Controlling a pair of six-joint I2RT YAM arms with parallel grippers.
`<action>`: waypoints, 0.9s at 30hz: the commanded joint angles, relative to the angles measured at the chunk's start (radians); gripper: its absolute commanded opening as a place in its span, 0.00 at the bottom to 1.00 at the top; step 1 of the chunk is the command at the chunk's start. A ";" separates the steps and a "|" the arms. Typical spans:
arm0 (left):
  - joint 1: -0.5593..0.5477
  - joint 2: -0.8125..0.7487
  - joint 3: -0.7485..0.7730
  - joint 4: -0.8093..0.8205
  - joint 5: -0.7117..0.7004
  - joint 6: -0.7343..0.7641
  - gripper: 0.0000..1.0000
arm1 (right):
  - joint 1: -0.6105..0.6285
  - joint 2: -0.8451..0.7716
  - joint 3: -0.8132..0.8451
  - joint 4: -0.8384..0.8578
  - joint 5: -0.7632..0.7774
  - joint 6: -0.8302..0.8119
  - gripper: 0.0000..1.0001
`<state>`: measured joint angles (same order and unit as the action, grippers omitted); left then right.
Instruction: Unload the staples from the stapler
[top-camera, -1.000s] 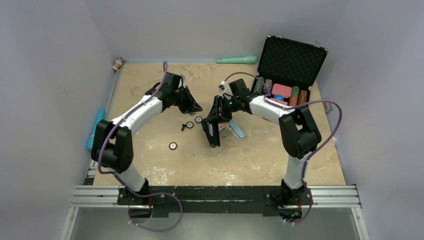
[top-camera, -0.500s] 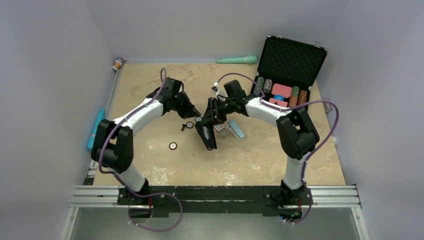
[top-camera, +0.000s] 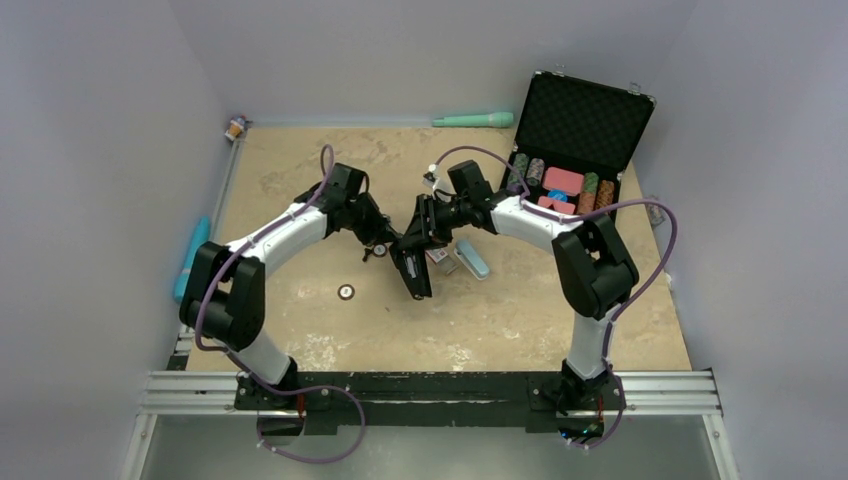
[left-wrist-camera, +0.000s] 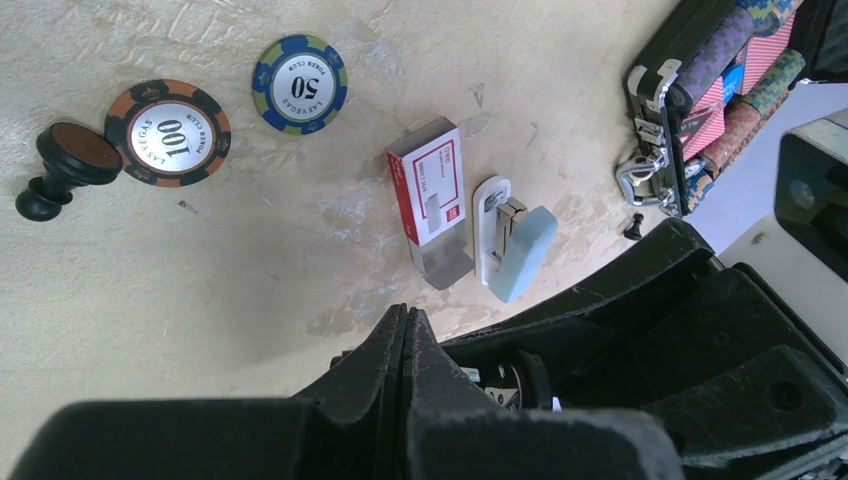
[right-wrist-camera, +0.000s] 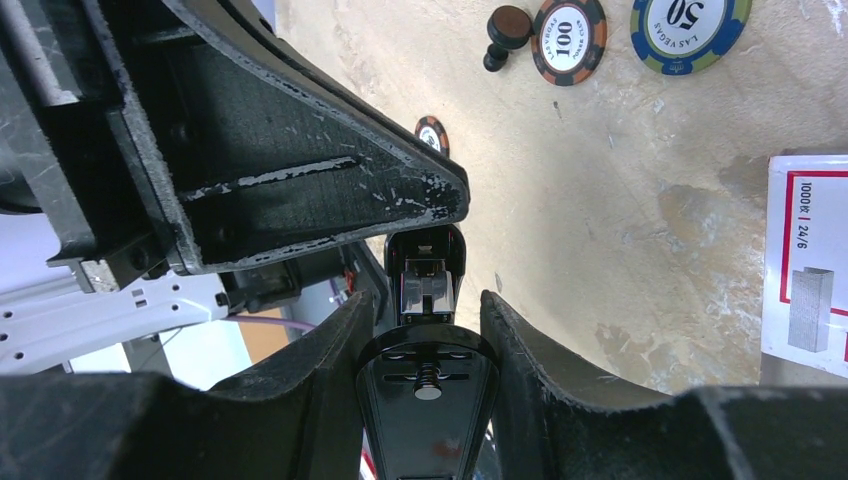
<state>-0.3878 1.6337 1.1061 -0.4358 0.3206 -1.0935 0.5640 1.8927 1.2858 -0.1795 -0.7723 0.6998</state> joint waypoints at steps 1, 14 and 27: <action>-0.006 -0.053 0.008 0.004 -0.017 -0.008 0.00 | 0.000 -0.016 0.007 0.062 -0.024 0.041 0.00; -0.028 -0.045 0.053 -0.023 -0.013 -0.053 0.00 | 0.003 -0.022 0.011 0.087 0.005 0.052 0.00; -0.037 -0.062 0.078 -0.097 -0.051 -0.071 0.00 | 0.002 -0.032 0.006 0.105 0.004 0.055 0.00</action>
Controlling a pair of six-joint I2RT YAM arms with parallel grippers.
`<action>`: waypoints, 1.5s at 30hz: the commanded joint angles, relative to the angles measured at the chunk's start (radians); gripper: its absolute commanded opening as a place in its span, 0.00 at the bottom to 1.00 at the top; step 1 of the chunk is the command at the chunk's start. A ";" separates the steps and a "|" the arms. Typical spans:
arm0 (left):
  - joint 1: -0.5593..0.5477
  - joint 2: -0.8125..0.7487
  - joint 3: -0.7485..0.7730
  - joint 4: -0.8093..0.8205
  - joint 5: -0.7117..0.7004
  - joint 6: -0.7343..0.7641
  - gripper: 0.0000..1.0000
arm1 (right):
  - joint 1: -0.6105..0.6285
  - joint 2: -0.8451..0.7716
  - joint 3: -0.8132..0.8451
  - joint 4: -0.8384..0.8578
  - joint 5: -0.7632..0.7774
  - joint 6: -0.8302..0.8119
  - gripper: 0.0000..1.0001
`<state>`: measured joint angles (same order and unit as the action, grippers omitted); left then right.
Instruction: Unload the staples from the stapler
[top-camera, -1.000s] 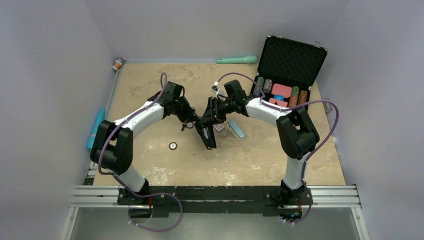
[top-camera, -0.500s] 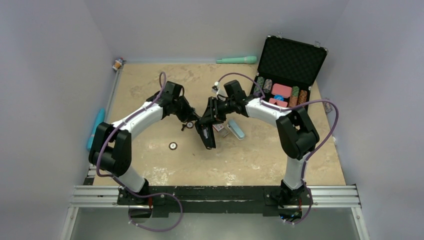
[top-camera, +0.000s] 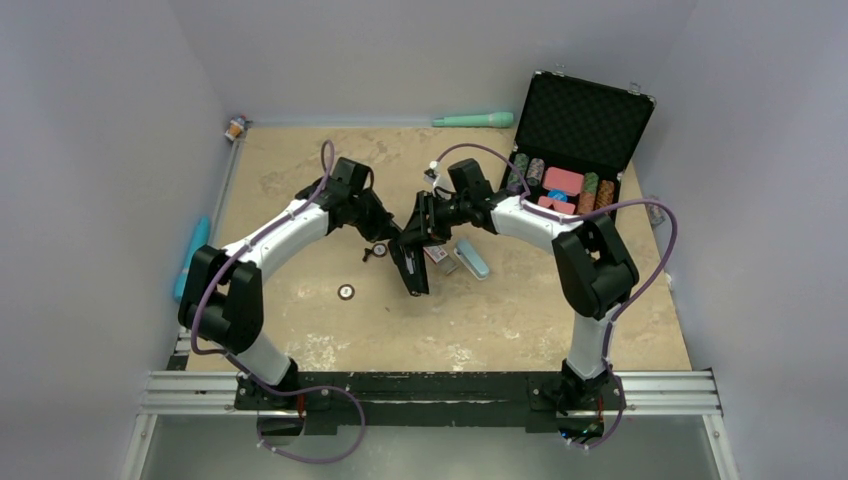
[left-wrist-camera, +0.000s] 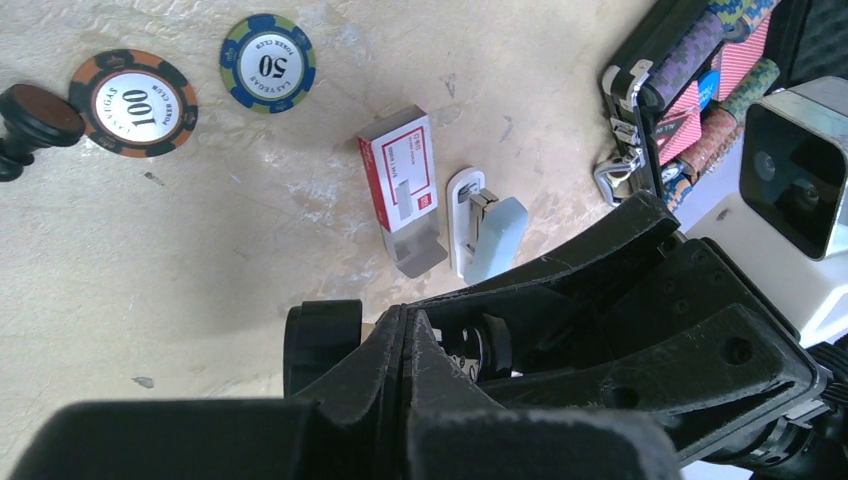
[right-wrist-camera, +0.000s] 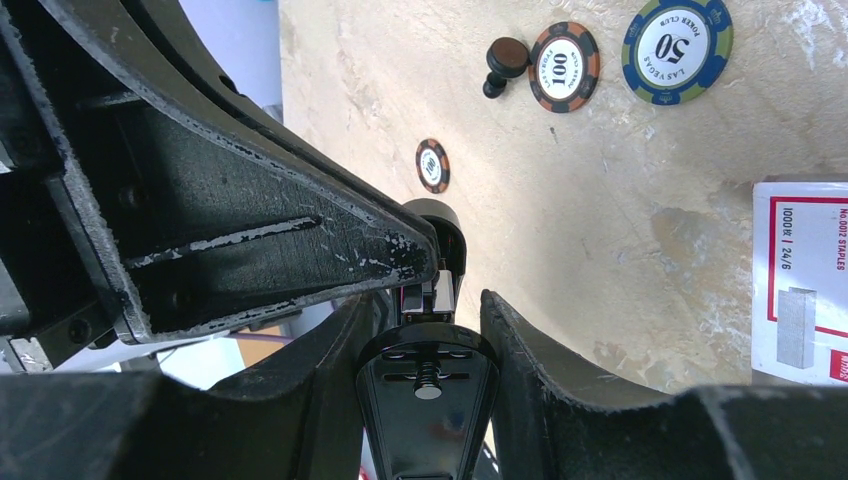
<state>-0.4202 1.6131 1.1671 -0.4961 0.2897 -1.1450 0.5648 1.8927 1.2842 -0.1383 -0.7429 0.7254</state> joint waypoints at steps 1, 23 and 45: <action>-0.005 -0.042 0.013 -0.040 -0.026 -0.017 0.00 | 0.002 -0.033 0.007 0.065 -0.025 0.030 0.00; -0.002 -0.014 0.005 -0.138 -0.090 0.031 0.00 | -0.016 -0.088 -0.033 0.117 -0.021 0.047 0.00; 0.034 -0.144 -0.239 -0.144 -0.101 0.078 0.00 | -0.053 -0.084 0.101 -0.125 0.130 -0.019 0.00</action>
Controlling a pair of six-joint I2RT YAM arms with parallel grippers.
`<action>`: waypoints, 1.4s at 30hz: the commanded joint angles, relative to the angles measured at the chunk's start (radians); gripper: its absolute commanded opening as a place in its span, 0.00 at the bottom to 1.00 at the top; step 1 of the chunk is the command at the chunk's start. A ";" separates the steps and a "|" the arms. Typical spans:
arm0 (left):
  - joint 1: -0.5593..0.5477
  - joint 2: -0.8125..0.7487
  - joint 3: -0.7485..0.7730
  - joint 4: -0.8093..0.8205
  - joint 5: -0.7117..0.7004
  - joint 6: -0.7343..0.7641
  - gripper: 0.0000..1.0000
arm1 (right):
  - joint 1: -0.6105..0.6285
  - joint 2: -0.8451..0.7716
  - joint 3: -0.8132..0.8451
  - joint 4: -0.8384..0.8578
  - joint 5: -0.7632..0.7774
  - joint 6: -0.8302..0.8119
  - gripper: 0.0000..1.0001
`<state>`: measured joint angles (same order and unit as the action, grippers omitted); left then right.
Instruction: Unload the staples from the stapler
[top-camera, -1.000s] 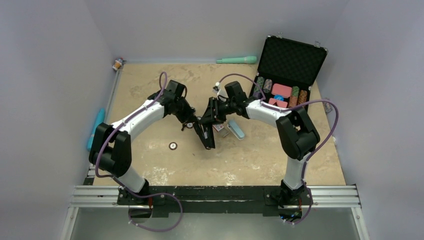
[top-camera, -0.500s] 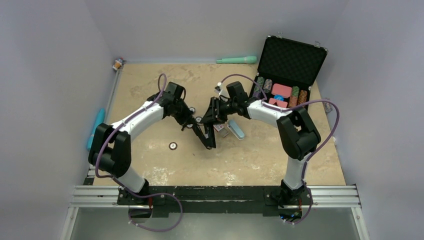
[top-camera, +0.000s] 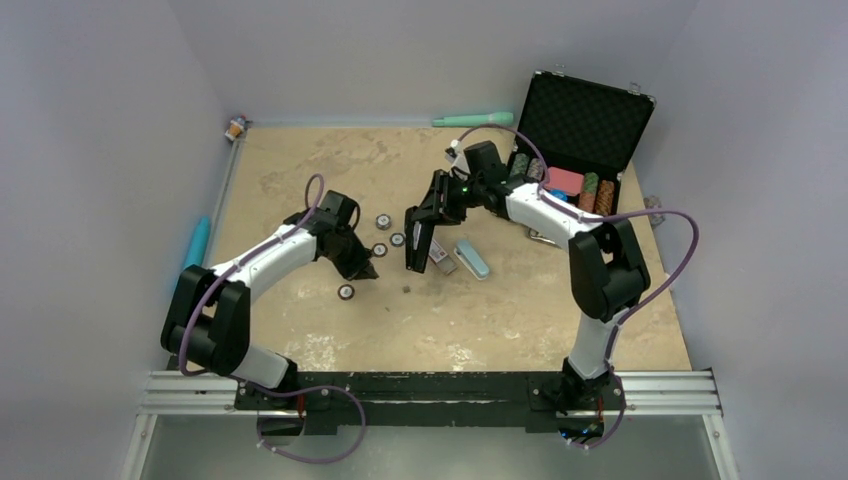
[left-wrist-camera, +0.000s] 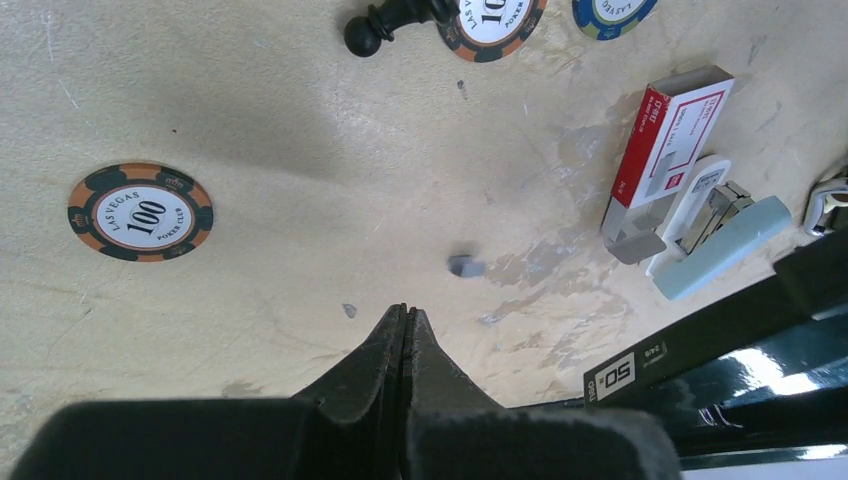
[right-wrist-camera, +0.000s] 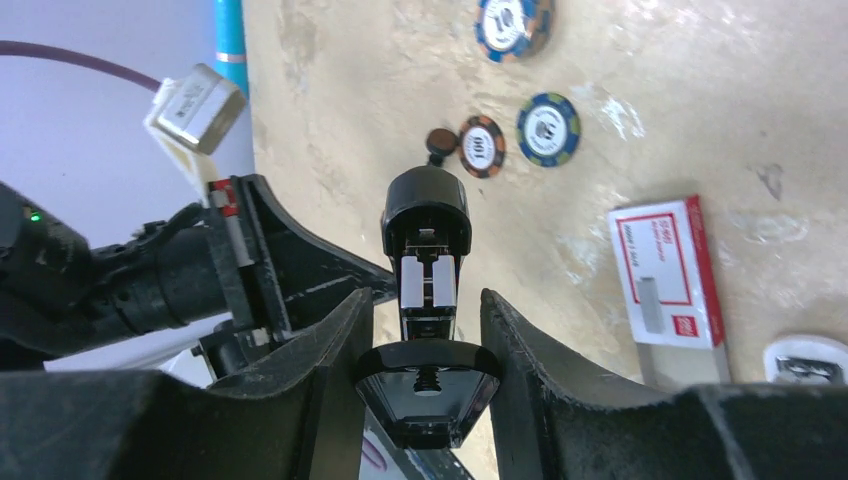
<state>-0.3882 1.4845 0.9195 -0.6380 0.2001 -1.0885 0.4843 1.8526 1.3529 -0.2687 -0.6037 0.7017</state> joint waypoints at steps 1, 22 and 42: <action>0.002 -0.014 0.014 -0.002 -0.010 0.022 0.00 | 0.027 -0.041 0.038 0.003 -0.015 0.000 0.00; 0.002 -0.124 0.060 0.003 0.000 0.171 0.97 | 0.027 -0.049 -0.010 0.097 -0.146 0.025 0.00; 0.010 -0.390 0.093 0.307 0.479 0.489 1.00 | 0.019 -0.108 0.001 0.468 -0.383 0.267 0.00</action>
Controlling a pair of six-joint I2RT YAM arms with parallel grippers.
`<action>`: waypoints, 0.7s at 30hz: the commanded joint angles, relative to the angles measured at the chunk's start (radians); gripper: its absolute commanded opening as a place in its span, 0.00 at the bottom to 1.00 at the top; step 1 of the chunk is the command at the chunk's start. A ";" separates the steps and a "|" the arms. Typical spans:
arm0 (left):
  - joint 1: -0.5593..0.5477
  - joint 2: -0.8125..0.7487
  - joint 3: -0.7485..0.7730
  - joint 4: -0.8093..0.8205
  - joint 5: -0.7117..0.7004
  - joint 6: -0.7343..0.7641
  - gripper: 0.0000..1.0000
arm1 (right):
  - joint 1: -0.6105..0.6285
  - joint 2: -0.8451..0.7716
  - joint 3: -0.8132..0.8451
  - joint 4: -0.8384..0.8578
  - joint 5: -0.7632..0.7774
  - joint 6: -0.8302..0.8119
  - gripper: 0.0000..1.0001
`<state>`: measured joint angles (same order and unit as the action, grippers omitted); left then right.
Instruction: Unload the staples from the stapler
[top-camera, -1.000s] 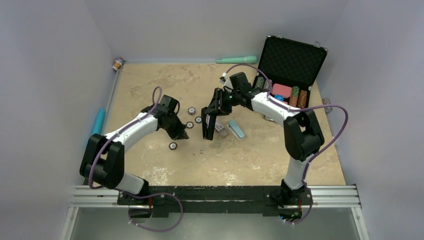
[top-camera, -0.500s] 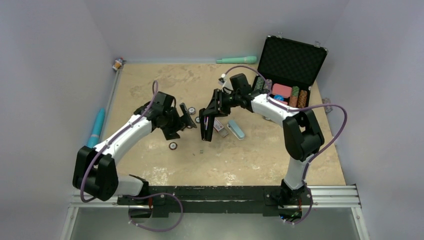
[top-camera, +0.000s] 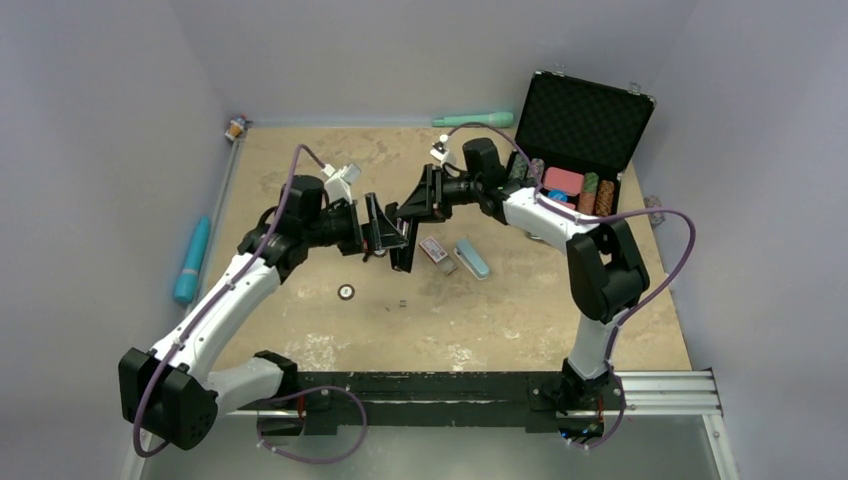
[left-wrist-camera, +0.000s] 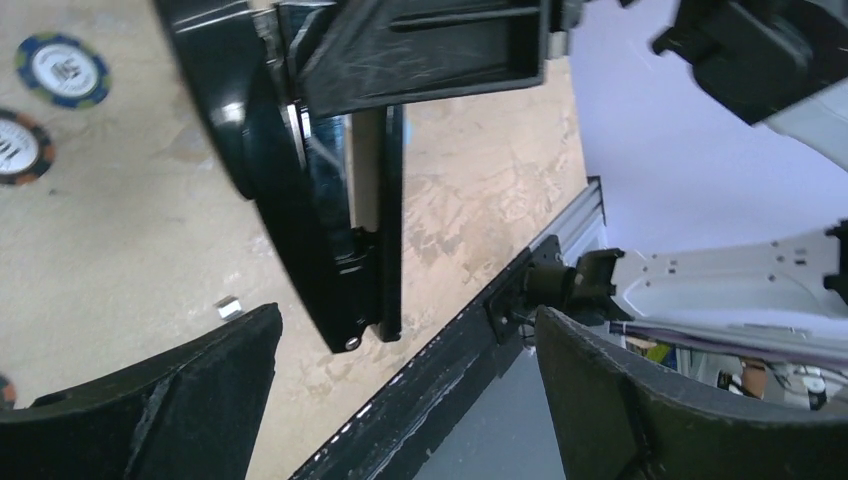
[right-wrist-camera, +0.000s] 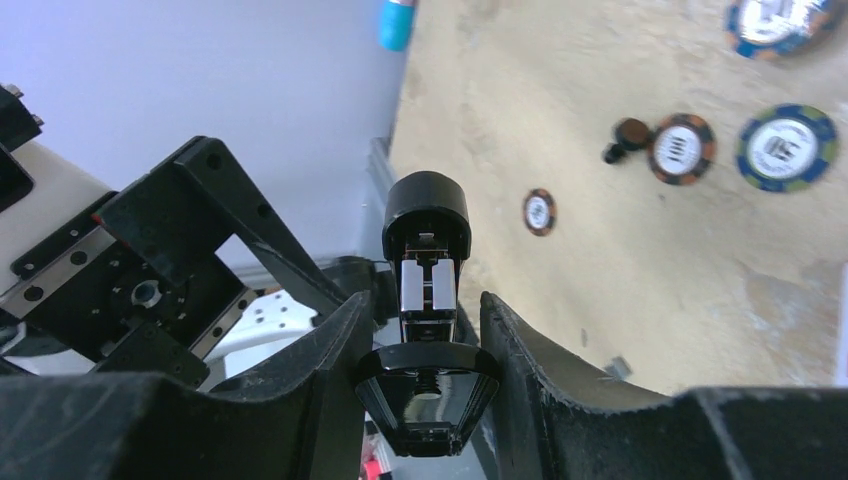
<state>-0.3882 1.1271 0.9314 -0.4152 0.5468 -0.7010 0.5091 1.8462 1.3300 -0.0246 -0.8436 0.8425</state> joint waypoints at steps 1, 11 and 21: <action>0.013 -0.031 0.102 0.076 0.163 0.117 1.00 | -0.007 -0.116 0.012 0.289 -0.162 0.172 0.00; 0.058 -0.095 0.322 -0.169 0.177 0.242 1.00 | -0.005 -0.196 -0.013 0.814 -0.237 0.586 0.00; 0.057 -0.076 0.299 0.086 0.395 0.063 1.00 | 0.009 -0.184 0.012 1.051 -0.230 0.773 0.00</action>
<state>-0.3359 1.0405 1.2358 -0.4530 0.8410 -0.5755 0.5106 1.6806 1.2846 0.8581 -1.0710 1.4994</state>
